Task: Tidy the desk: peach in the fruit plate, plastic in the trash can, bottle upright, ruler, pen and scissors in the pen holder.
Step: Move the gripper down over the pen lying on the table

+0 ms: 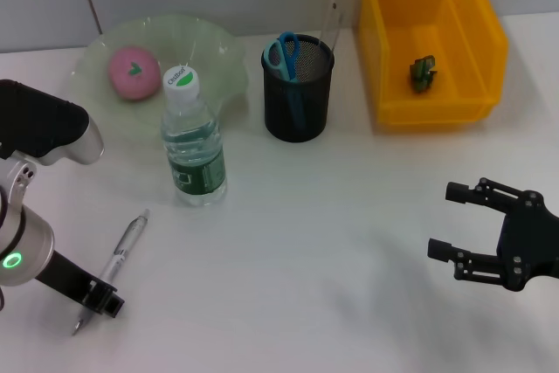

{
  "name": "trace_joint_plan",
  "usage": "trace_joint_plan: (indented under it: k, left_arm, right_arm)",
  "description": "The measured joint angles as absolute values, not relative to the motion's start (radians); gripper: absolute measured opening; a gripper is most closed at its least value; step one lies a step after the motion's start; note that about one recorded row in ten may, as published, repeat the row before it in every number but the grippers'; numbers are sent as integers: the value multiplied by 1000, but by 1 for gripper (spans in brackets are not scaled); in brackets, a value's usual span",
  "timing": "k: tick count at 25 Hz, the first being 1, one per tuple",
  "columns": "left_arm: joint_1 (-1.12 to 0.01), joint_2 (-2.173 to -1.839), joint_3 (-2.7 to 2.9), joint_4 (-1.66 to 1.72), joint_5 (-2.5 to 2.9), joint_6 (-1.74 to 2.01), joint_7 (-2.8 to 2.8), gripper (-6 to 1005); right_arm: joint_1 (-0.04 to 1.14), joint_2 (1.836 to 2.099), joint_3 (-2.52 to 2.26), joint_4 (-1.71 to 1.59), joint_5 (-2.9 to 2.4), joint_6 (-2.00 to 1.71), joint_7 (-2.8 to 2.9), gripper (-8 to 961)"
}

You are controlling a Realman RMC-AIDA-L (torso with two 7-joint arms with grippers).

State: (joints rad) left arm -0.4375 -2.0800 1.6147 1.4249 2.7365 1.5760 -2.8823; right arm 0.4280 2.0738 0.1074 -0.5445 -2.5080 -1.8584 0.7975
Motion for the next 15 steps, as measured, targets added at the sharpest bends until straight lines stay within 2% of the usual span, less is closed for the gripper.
trace_joint_plan:
  k: [9,11,15]
  left_arm:
    - [-449,-2080,1587,1416,2718,1573,-2883,417]
    - [-451,-2080,1587,1413,2718,1573,-2883,226]
    - [-461,-2080,1588,1390,2720,1573,-2882,210]
  right_arm:
    - [426,2074,108,-547,-2508,-1857,798,819]
    - [426,2074,108,-548,-2508,-1857,798,818]
    - [425,2074,109,-548,-2508,-1857,798,816]
